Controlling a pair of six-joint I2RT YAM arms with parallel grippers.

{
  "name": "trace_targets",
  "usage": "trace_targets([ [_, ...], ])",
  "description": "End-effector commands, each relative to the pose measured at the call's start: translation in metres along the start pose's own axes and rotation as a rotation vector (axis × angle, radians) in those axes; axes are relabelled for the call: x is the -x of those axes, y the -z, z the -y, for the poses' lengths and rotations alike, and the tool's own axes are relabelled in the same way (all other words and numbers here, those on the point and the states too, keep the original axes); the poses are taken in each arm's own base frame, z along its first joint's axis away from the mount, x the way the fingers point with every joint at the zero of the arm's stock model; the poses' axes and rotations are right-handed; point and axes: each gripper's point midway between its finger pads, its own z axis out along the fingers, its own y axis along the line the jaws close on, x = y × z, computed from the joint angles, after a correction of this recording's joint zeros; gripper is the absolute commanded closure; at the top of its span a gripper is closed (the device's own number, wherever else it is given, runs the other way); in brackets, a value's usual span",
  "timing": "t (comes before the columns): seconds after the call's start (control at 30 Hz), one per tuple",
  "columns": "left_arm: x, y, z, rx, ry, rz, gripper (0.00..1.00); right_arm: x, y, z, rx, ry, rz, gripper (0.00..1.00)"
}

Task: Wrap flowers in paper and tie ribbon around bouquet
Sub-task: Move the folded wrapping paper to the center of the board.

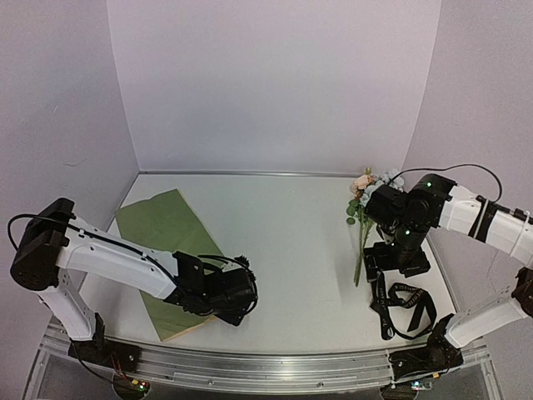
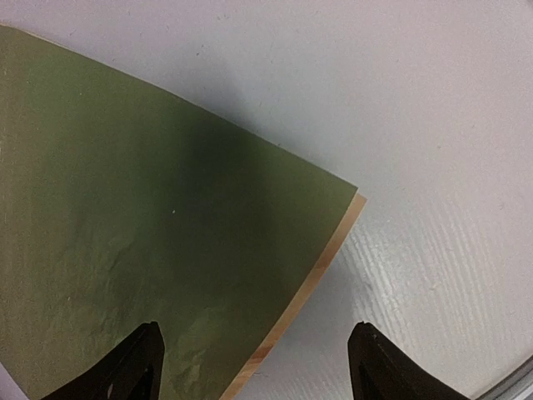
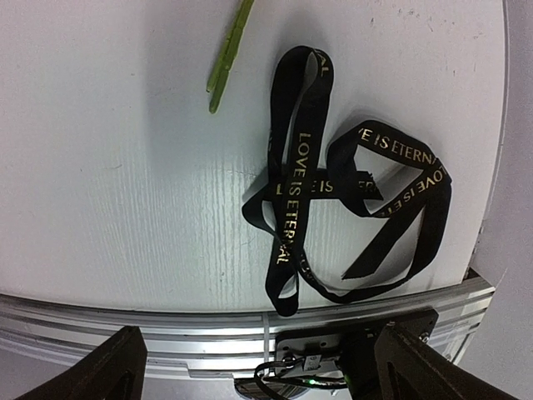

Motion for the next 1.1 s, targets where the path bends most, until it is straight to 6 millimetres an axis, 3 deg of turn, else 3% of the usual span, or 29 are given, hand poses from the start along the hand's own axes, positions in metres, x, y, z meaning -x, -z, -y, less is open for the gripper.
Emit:
trace_targets([
  [0.0, 0.013, 0.003, -0.004, 0.063, -0.002, 0.035, 0.24, 0.003, -0.004, 0.000, -0.028, -0.006, 0.025, 0.02],
  [0.2, 0.006, -0.006, -0.006, 0.092, -0.033, 0.014, 0.30, 0.005, -0.006, -0.003, -0.027, -0.006, 0.030, 0.02],
  [0.6, 0.002, -0.014, -0.003, 0.079, -0.062, 0.014, 0.30, 0.005, -0.010, -0.007, -0.024, -0.003, 0.031, 0.02],
  [1.07, 0.006, -0.026, 0.000, 0.079, -0.084, 0.066, 0.71, 0.006, -0.016, -0.011, -0.013, -0.015, 0.028, 0.02],
])
